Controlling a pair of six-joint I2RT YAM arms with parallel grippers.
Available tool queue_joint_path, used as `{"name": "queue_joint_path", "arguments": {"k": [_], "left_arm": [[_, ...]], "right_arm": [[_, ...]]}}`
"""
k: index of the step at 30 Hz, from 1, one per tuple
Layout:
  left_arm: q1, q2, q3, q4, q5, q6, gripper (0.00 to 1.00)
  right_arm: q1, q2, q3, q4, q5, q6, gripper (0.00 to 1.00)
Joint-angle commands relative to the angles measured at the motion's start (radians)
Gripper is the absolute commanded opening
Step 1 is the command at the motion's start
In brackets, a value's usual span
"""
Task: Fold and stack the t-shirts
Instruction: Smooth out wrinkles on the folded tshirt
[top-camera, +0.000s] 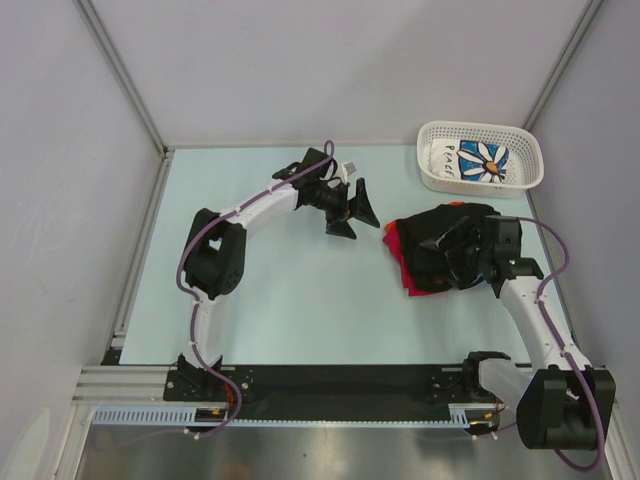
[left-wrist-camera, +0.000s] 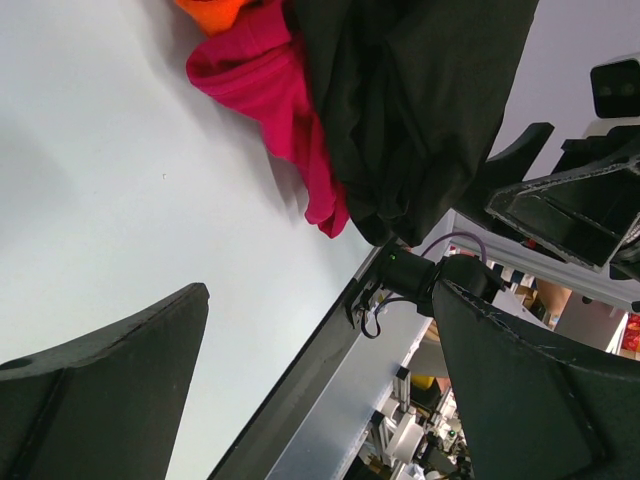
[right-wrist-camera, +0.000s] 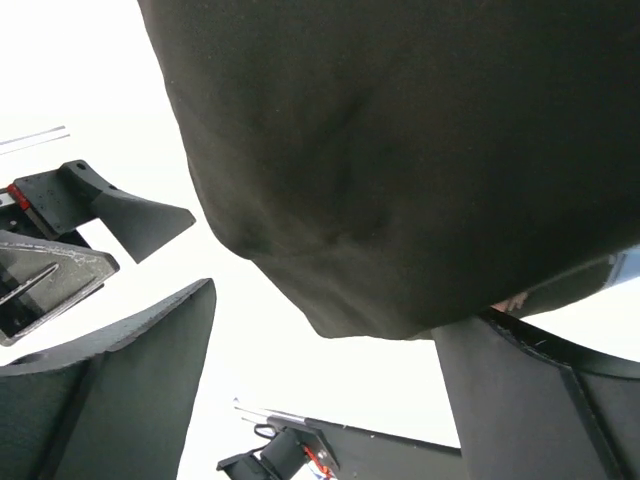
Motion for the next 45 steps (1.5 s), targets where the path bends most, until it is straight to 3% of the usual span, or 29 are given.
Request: {"name": "queue_joint_path", "arguments": {"k": [1, 4, 5, 6, 7, 8, 18, 22, 31, 32, 33, 34, 37, 41, 43, 44, 45], "left_arm": [[-0.004, -0.037, 0.006, 0.013, 0.029, 0.019, 1.00], [-0.003, -0.038, 0.004, 0.013, 0.029, 0.021, 1.00], [-0.003, -0.038, 0.002, 0.013, 0.026, 0.021, 1.00], [-0.004, -0.038, 0.001, 0.012, 0.029, 0.019, 1.00], [-0.006, -0.038, 0.001, 0.013, 0.027, 0.021, 1.00], [-0.006, -0.037, -0.001, 0.013, 0.026, 0.021, 1.00], [-0.006, -0.032, -0.001, 0.013, 0.029, 0.021, 1.00], [-0.007, -0.027, 0.002, 0.015, 0.030, 0.021, 1.00], [-0.009, -0.024, 0.001, 0.013, 0.026, 0.022, 1.00], [-0.009, -0.023, 0.001, 0.015, 0.026, 0.022, 1.00], [-0.009, -0.023, 0.001, 0.015, 0.023, 0.024, 1.00], [-0.007, -0.024, 0.001, 0.013, 0.024, 0.024, 1.00], [-0.009, -0.029, 0.005, 0.010, 0.023, 0.024, 1.00], [-0.027, -0.053, 0.033, 0.010, 0.030, 0.017, 1.00], [-0.041, -0.063, 0.042, 0.017, 0.047, 0.013, 1.00], [-0.055, -0.069, 0.042, 0.050, 0.066, -0.010, 0.92], [-0.062, -0.067, 0.041, 0.076, 0.087, -0.030, 0.75]], "right_arm": [[0.008, -0.024, 0.031, -0.009, 0.039, -0.008, 0.86], [0.009, -0.012, 0.031, -0.006, 0.024, -0.002, 0.54], [0.011, -0.012, 0.034, -0.001, 0.016, 0.001, 0.26], [0.011, -0.012, 0.034, 0.004, 0.013, 0.002, 0.13], [0.011, -0.010, 0.038, 0.004, 0.010, 0.009, 0.02], [0.011, -0.004, 0.043, -0.007, 0.009, 0.009, 0.00], [0.057, -0.032, 0.117, -0.085, -0.022, 0.003, 0.00], [0.066, -0.024, 0.074, -0.118, -0.011, -0.025, 0.00], [0.103, 0.098, 0.040, -0.277, 0.133, -0.118, 0.02], [0.106, 0.111, 0.042, -0.282, 0.128, -0.134, 0.08], [0.109, 0.123, 0.048, -0.297, 0.139, -0.140, 0.21], [0.112, 0.138, 0.073, -0.330, 0.141, -0.151, 0.56], [0.129, 0.119, 0.159, -0.402, 0.183, -0.166, 0.99], [0.129, 0.014, 0.305, -0.469, 0.237, -0.188, 0.99], [0.129, -0.009, 0.357, -0.489, 0.251, -0.200, 0.93], [0.129, -0.023, 0.397, -0.492, 0.254, -0.217, 0.88], [0.129, -0.033, 0.413, -0.489, 0.257, -0.224, 0.73]]}}
